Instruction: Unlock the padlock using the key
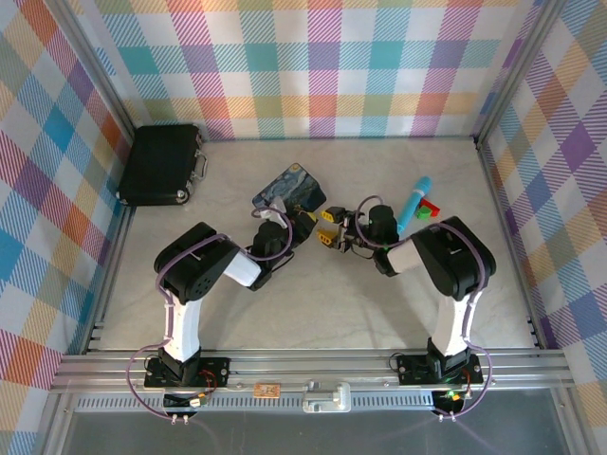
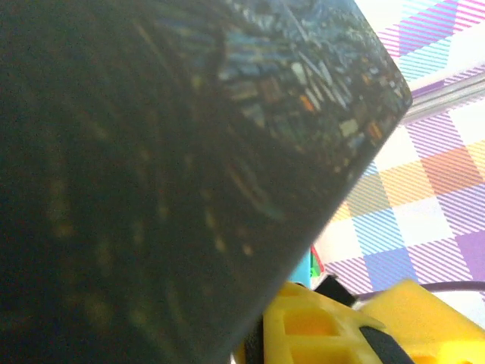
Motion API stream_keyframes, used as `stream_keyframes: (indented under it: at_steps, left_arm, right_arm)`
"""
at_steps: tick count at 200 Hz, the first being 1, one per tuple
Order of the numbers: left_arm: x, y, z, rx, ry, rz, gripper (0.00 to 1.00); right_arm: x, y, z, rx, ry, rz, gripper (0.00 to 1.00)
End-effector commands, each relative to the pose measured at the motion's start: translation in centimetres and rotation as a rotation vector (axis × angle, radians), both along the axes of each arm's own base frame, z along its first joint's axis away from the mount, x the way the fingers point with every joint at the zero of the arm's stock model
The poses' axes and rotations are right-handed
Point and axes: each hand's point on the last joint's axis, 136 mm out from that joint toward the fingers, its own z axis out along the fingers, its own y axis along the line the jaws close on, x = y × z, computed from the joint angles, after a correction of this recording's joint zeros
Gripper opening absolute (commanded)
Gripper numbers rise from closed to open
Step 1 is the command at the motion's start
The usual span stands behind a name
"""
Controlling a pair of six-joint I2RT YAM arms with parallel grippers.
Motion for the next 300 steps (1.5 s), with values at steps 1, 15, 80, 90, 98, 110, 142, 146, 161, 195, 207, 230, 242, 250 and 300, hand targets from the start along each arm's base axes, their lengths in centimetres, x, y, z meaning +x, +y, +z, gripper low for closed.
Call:
stream_keyframes:
  at_steps: [1, 15, 80, 90, 98, 110, 142, 146, 161, 195, 207, 230, 242, 250, 300]
  left_arm:
    - [-0.4, -0.3, 0.9, 0.017, 0.030, -0.037, 0.00]
    - [-0.7, -0.3, 0.6, 0.046, 0.052, -0.060, 0.00]
    - [-3.6, -0.2, -2.4, 0.251, 0.183, -0.217, 0.00]
    - [-3.9, -0.2, -2.9, 0.286, 0.203, -0.233, 0.00]
    - [-4.0, -0.1, -3.4, 0.316, 0.222, -0.244, 0.00]
    - [-4.2, 0.2, -4.1, 0.360, 0.249, -0.251, 0.00]
    - [-3.9, 0.9, -4.7, 0.444, 0.281, -0.235, 0.00]
    - [-3.8, 0.9, -4.7, 0.450, 0.281, -0.233, 0.02]
    - [-3.6, 1.0, -4.7, 0.462, 0.289, -0.226, 0.11]
    - [-3.5, 1.5, -3.8, 0.452, 0.295, -0.207, 0.40]
    - [-3.6, 2.1, -3.2, 0.432, 0.299, -0.187, 0.47]
    - [-4.0, 3.6, -2.0, 0.371, 0.307, -0.145, 0.53]
    - [-4.3, 4.6, -1.3, 0.345, 0.305, -0.120, 0.55]
    - [-4.5, 5.4, -0.9, 0.333, 0.305, -0.102, 0.56]
    - [-6.0, 10.6, 0.7, 0.317, 0.345, 0.023, 0.59]
  right_arm:
    - [-1.0, -0.9, 0.3, -0.110, -0.109, 0.055, 0.53]
    - [-1.7, -1.6, -0.3, -0.198, -0.132, 0.103, 0.53]
    - [-4.2, -5.9, -0.1, -0.679, -0.313, 0.269, 0.56]
    - [-4.2, -6.4, 0.0, -0.734, -0.338, 0.293, 0.56]
    - [-4.3, -6.5, 0.1, -0.767, -0.361, 0.319, 0.56]
    - [-4.4, -6.9, -0.1, -0.817, -0.376, 0.349, 0.56]
    - [-4.3, -7.1, -0.4, -0.890, -0.454, 0.393, 0.56]
    - [-4.3, -7.1, -0.5, -0.902, -0.464, 0.398, 0.55]
    - [-4.4, -6.7, -0.6, -0.936, -0.508, 0.427, 0.55]
    - [-4.6, -5.6, -0.5, -1.034, -0.615, 0.505, 0.56]
    - [-4.7, -5.2, -0.3, -1.052, -0.654, 0.521, 0.56]
    - [-4.7, -4.3, 0.1, -1.086, -0.731, 0.550, 0.56]
    - [-4.7, -3.8, 0.1, -1.118, -0.769, 0.578, 0.56]
    - [-4.7, -3.5, 0.0, -1.140, -0.788, 0.599, 0.56]
    - [-5.5, 0.8, -1.4, -1.270, -0.897, 0.794, 0.54]
